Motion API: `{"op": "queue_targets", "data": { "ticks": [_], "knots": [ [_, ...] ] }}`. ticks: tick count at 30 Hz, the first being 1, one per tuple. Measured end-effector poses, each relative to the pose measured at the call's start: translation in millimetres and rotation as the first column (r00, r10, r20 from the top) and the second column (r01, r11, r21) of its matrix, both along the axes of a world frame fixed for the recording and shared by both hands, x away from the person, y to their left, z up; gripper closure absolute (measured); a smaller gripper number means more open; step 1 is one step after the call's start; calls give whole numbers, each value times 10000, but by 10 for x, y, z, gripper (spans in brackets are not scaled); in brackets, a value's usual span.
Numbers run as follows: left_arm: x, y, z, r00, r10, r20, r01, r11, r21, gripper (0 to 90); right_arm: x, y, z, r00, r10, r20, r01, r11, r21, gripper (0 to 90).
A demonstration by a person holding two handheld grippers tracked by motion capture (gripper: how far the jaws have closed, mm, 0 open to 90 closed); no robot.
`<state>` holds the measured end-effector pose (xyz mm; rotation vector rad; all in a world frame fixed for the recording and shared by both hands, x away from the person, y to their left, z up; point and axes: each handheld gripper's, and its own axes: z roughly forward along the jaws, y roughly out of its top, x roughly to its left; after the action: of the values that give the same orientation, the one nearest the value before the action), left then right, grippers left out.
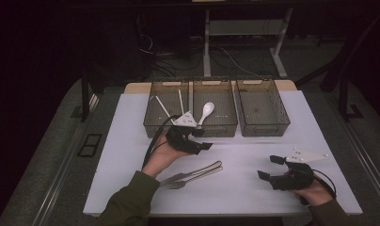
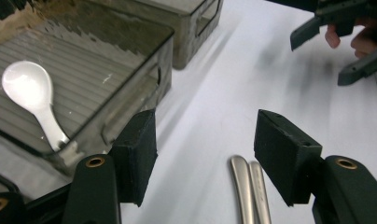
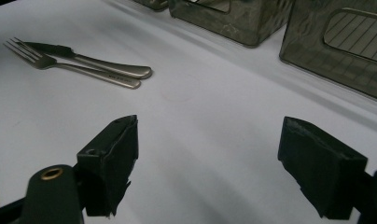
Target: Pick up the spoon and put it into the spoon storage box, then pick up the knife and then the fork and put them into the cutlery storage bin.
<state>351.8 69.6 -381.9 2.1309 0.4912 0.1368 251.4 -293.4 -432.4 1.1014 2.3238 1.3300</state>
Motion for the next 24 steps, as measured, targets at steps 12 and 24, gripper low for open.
{"op": "queue_targets", "data": {
  "ticks": [12, 24],
  "knots": [
    [-277, 208, -119, 9999, 50, 105, -51, 9998, 172, 457, 3, 2, -1, 10000, 35, 66, -35, 10000, -42, 199],
    [-484, 399, -312, 10000, 14, 10, -14, 9993, 383, 652, 6, 1, -7, 10000, 19, 47, -19, 10000, -74, 199]
  ]
}}
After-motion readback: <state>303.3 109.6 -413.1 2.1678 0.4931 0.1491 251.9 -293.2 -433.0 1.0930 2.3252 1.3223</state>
